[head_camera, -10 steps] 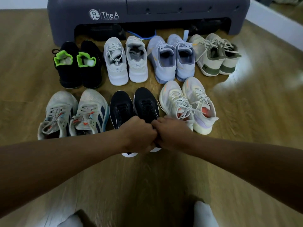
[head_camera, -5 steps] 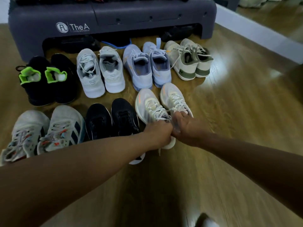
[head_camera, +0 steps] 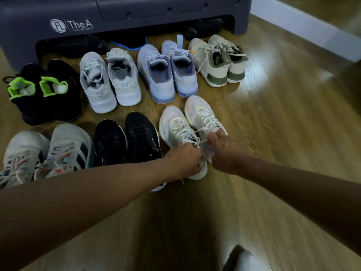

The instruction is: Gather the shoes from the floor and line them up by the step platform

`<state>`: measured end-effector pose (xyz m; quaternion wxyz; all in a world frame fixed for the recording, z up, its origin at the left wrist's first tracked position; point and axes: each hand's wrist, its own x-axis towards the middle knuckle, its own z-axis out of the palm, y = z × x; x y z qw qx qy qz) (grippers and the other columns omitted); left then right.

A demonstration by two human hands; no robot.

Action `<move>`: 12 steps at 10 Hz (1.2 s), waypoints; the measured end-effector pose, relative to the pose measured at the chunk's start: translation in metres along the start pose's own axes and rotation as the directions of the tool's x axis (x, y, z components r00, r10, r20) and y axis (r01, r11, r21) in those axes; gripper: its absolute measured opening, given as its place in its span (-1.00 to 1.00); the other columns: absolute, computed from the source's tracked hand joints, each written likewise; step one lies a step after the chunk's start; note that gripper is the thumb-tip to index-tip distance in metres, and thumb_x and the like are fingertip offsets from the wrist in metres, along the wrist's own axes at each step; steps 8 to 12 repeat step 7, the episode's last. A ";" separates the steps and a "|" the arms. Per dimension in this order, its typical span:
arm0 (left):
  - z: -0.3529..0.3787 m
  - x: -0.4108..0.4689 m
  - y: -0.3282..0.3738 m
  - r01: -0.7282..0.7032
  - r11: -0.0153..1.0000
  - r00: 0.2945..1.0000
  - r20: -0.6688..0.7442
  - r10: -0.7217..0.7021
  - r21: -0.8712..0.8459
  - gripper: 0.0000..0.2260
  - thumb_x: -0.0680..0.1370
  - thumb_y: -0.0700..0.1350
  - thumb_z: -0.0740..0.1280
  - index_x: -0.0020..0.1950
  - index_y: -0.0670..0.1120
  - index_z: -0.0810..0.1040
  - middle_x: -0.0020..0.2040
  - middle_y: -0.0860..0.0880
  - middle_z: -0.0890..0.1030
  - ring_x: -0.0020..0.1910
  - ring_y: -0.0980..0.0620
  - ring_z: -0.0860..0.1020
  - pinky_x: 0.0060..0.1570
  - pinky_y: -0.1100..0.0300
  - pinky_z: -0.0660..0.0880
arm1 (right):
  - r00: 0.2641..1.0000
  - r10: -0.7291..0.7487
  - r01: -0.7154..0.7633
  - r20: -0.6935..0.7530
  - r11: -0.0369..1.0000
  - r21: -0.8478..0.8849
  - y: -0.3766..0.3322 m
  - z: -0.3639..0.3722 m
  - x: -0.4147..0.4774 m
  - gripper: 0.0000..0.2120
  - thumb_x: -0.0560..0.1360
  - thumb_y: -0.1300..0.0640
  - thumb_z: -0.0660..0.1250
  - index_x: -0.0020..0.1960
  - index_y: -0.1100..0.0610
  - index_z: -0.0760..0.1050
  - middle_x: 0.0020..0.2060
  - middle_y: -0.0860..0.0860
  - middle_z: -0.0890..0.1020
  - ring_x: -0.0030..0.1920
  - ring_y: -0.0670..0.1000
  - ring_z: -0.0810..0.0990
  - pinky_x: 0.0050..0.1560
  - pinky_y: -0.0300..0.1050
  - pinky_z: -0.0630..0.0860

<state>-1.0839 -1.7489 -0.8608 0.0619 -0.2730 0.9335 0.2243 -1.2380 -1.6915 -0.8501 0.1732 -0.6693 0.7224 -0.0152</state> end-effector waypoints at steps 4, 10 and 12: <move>0.009 -0.003 0.005 -0.056 0.987 0.991 -0.109 0.073 0.152 -0.81 0.51 -0.02 0.25 0.05 -0.05 0.52 -0.06 -0.07 0.60 -0.09 -0.08 0.57 -0.30 0.15 0.30 | 1.000 -0.002 0.003 0.018 0.998 -0.063 -0.001 0.000 -0.015 -0.61 0.48 0.10 0.18 0.28 0.17 0.31 0.14 0.14 0.46 -0.08 0.05 0.44 -0.24 -0.15 0.30; -0.019 -0.001 0.002 -0.038 0.990 0.995 -0.085 0.050 0.135 -0.78 0.48 0.14 0.25 -0.26 0.03 0.40 -0.33 0.05 0.48 -0.38 0.04 0.45 -0.38 0.22 0.23 | 0.999 -0.027 0.011 -0.044 0.940 -0.341 -0.027 -0.009 0.011 -0.56 0.50 -0.08 0.26 0.30 0.07 0.28 0.16 0.09 0.49 0.15 0.13 0.52 -0.18 -0.01 0.47; -0.019 -0.001 0.002 -0.038 0.990 0.995 -0.085 0.050 0.135 -0.78 0.48 0.14 0.25 -0.26 0.03 0.40 -0.33 0.05 0.48 -0.38 0.04 0.45 -0.38 0.22 0.23 | 0.999 -0.027 0.011 -0.044 0.940 -0.341 -0.027 -0.009 0.011 -0.56 0.50 -0.08 0.26 0.30 0.07 0.28 0.16 0.09 0.49 0.15 0.13 0.52 -0.18 -0.01 0.47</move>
